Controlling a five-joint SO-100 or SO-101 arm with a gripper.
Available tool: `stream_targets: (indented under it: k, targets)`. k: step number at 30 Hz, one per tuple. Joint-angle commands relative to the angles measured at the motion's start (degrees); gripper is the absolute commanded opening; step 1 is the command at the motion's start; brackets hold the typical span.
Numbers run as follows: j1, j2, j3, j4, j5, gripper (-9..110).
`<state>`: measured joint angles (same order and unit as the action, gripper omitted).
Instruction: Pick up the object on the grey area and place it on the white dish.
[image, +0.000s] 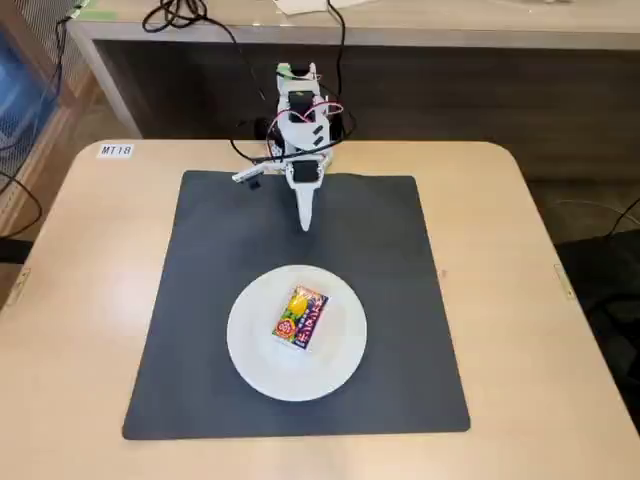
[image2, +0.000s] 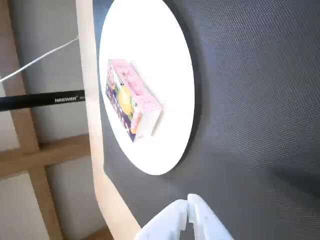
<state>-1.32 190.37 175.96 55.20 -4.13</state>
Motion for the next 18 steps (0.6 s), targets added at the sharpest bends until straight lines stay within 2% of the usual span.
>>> stream_targets:
  k: [1,18]
  targets:
    - [-0.4,1.7,4.5,-0.8,-0.2,2]
    - [0.1,1.7,4.5,-1.0,0.1,0]
